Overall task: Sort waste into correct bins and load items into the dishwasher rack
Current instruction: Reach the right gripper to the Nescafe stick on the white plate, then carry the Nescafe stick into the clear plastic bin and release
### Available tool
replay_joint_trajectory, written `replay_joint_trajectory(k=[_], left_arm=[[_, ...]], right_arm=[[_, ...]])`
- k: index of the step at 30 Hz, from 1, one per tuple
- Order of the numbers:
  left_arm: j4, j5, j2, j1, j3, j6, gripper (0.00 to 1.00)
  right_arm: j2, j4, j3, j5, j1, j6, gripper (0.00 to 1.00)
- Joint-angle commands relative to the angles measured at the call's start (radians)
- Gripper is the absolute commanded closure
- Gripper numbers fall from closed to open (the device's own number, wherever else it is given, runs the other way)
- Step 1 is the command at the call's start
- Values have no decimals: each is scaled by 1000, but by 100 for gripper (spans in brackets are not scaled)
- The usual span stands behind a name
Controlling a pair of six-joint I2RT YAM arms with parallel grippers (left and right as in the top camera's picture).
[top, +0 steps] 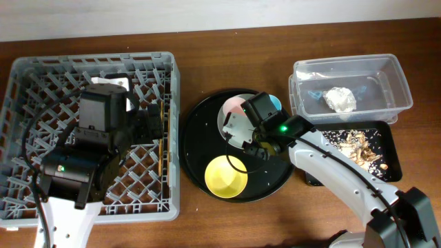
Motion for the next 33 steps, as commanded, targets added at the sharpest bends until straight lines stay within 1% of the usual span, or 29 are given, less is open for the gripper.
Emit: replay_joint_trajectory(k=[1,5,8,11,13,14,15,18,20,28,29,30,31,32,33], left_arm=[[1,-7,-4,3,11,-6,1],[1,-7,-4,3,11,-6,1],[1,-7,-4,3,11,-6,1],[1,-7,-4,3,11,-6,1],[1,-7,-4,3,11,-6,1],[1,-7,-4,3,11,-6,1],[1,-7,-4,3,11,-6,1],[1,-7,-4,3,11,-6,1],[1,-7,-4,3,11,-6,1],[1,-7,-4,3,11,-6,1],[1,-7,-4,3,11,-6,1],[1,-7,-4,3,11,-6,1],[1,-7,-4,3,11,-6,1],[1,-7,-4,3,11,-6,1],[1,-7,-4,3,11,-6,1]], right_arm=[[69,32,-7,18,-10,-37,57],[127,40,-6,18,-18,-37,57],[168,75,-6,18,-24,-37,52],[208,81,-7,18,-51,-37,52],[216,91,-7,17,-68,-37,53],[216,100,-6,17,-70,-36,58],[216,105,-6,17,-70,-37,60],[216,104,-7,2,-70,-33,65],[218,108,-7,-28,-70,-33,65],[259,151,-6,-27,-70,-33,64],[259,161,-6,-27,-70,-33,69],[257,158,-2,-27,-70,-33,82],[254,156,-1,-27,-69,-33,90],[241,150,0,-31,-66,-32,96],[224,137,4,-40,-56,-32,96]])
